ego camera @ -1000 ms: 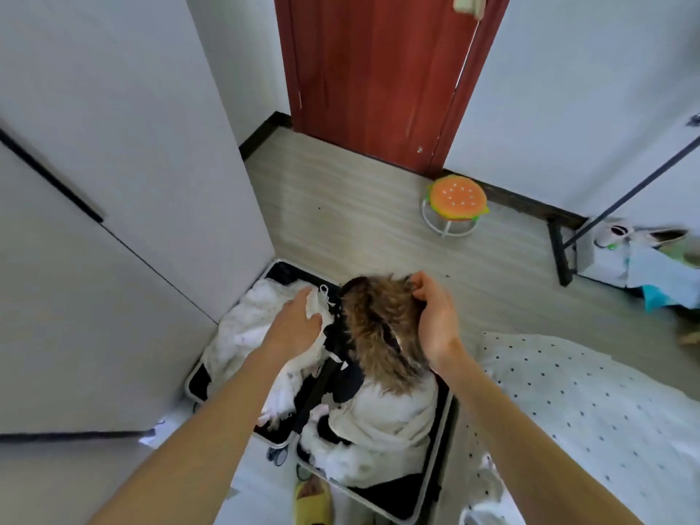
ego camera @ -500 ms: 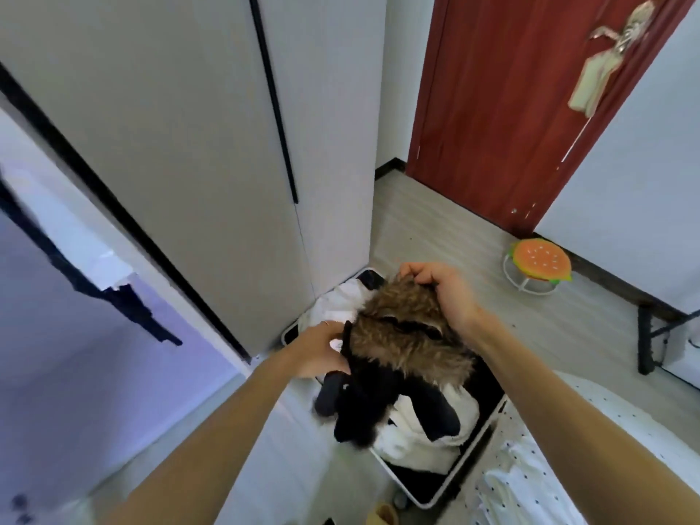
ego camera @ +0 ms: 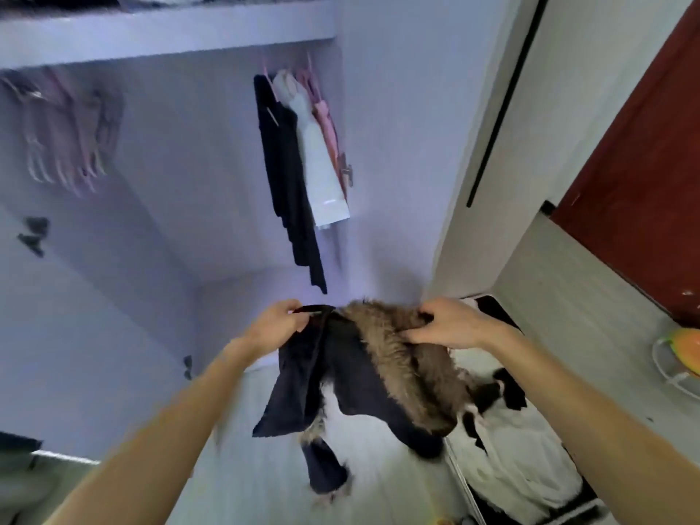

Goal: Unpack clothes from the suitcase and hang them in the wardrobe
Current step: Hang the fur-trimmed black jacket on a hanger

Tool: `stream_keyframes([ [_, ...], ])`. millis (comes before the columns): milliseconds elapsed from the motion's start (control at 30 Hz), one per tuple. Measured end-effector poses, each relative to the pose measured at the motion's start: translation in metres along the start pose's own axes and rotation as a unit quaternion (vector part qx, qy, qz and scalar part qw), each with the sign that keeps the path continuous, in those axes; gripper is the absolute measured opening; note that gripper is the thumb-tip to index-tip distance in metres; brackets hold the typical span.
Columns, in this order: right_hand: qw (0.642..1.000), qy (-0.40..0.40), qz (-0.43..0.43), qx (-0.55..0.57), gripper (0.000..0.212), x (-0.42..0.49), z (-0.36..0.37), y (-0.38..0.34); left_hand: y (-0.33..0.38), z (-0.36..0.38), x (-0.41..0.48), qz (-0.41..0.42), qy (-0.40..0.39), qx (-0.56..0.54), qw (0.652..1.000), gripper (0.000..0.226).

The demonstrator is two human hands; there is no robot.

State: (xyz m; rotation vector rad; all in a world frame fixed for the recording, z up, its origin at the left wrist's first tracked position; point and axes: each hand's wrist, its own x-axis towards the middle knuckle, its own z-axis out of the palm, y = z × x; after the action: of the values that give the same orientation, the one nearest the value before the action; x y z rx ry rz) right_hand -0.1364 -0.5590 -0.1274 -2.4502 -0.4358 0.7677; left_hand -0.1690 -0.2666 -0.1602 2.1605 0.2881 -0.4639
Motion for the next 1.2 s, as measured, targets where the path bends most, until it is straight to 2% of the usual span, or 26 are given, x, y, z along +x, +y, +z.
stream_keyframes([
  [33,0.999,0.026,-0.010,-0.040,0.026,0.011,0.009,-0.021,-0.014,-0.026,-0.010,-0.009,0.014,-0.015,1.000,0.018],
  [100,0.992,0.105,-0.025,-0.059,0.045,0.029,0.020,-0.046,-0.027,-0.067,-0.025,-0.016,-0.009,-0.036,0.999,0.019],
  [200,0.978,0.201,-0.034,-0.041,0.050,0.048,0.029,-0.088,-0.043,-0.118,-0.048,0.001,-0.071,0.050,0.996,0.042],
  [300,0.964,0.255,-0.026,-0.066,0.048,0.065,0.030,-0.127,-0.049,-0.147,-0.067,0.026,-0.067,0.188,0.980,0.040],
  [333,0.960,0.269,-0.030,-0.070,0.048,0.071,0.029,-0.142,-0.050,-0.158,-0.073,0.036,-0.043,0.223,0.973,0.035],
  [400,0.958,0.280,-0.038,-0.056,0.044,0.083,0.026,-0.160,-0.044,-0.172,-0.079,0.040,-0.012,0.232,0.972,0.018],
  [467,0.956,0.289,-0.044,-0.017,0.032,0.097,0.024,-0.170,-0.035,-0.185,-0.084,0.031,0.014,0.180,0.983,0.032],
  [533,0.957,0.281,-0.060,0.036,0.028,0.107,0.026,-0.184,-0.023,-0.197,-0.088,0.041,0.063,0.118,0.990,0.032],
  [667,0.958,0.222,-0.124,0.134,0.057,0.111,0.039,-0.211,0.003,-0.220,-0.090,0.048,0.176,-0.032,0.983,0.029],
  [733,0.964,0.152,-0.144,0.162,0.063,0.111,0.048,-0.217,0.013,-0.228,-0.087,0.054,0.213,-0.071,0.973,0.021],
  [867,0.972,0.018,-0.139,0.187,0.075,0.113,0.055,-0.231,0.032,-0.237,-0.083,0.072,0.256,-0.147,0.953,0.023],
  [967,0.960,-0.022,-0.194,0.199,0.089,0.108,0.060,-0.240,0.048,-0.241,-0.077,0.058,0.279,-0.249,0.926,0.028],
  [1033,0.955,-0.008,-0.247,0.163,0.080,0.111,0.067,-0.243,0.055,-0.242,-0.070,0.035,0.280,-0.288,0.915,0.036],
  [1067,0.952,0.005,-0.259,0.165,0.067,0.112,0.070,-0.246,0.057,-0.241,-0.068,0.024,0.276,-0.297,0.914,0.037],
  [1133,0.937,0.079,-0.267,0.212,0.026,0.107,0.066,-0.257,0.060,-0.239,-0.066,0.009,0.265,-0.305,0.915,0.034],
  [1167,0.924,0.132,-0.260,0.247,0.020,0.106,0.061,-0.263,0.059,-0.240,-0.066,0.002,0.259,-0.307,0.916,0.033],
  [1200,0.910,0.183,-0.247,0.278,0.028,0.109,0.054,-0.265,0.056,-0.240,-0.066,-0.003,0.254,-0.306,0.918,0.032],
])
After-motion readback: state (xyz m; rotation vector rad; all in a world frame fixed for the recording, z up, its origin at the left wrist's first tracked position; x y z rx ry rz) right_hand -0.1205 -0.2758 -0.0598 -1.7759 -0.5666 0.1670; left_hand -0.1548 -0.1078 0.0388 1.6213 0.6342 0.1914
